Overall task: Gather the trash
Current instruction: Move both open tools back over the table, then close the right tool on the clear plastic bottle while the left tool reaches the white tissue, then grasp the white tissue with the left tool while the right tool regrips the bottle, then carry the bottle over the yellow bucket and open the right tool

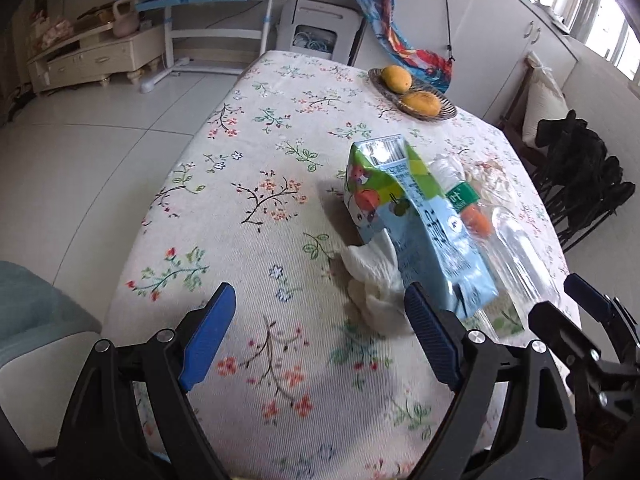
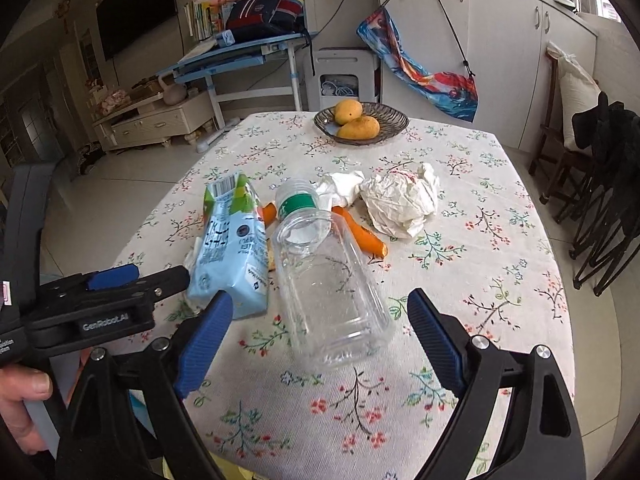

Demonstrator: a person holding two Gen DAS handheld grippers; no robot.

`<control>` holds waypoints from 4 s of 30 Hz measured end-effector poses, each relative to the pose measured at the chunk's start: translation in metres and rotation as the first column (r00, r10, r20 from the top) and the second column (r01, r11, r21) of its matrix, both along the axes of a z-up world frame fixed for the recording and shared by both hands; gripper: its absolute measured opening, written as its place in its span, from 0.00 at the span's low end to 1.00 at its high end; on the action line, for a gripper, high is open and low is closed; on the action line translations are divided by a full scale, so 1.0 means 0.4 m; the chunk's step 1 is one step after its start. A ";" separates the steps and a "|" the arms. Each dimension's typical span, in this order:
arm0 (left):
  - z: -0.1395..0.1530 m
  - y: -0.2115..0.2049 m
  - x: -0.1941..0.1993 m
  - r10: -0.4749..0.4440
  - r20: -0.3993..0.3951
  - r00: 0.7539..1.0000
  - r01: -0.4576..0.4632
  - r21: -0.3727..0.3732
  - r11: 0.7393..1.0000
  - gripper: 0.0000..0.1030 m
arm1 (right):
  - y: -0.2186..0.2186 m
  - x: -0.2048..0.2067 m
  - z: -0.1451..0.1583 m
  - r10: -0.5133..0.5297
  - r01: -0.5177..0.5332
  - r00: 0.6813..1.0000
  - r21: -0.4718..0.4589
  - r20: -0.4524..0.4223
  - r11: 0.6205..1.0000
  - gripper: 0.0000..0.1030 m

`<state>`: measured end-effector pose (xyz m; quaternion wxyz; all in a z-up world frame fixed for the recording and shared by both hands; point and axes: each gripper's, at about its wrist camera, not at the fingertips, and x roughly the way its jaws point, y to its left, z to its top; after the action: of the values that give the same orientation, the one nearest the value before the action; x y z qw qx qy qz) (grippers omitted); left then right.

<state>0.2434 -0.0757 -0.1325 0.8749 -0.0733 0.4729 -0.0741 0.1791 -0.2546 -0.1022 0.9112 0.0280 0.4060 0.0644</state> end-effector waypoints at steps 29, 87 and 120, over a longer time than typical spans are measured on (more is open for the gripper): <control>-0.009 -0.005 -0.020 -0.104 0.012 0.994 0.105 -0.009 0.994 0.44 | -0.074 -0.103 -0.034 -0.024 0.032 0.994 0.075 -0.104 0.997 0.56; -0.014 0.005 -0.048 -0.158 -0.002 0.987 0.157 0.154 0.976 0.69 | -0.084 -0.075 -0.050 -0.107 0.114 0.991 0.087 -0.083 0.990 0.73; 0.068 0.034 -0.181 -0.192 0.139 0.971 0.185 0.063 0.981 0.20 | -0.170 -0.163 -0.040 -0.135 0.164 0.986 0.500 -0.095 0.850 0.53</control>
<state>0.1708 -0.0620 -0.1052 0.8975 -0.0009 0.4146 -0.1502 0.1140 -0.3228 -0.1182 0.8624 0.2992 0.3968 0.0968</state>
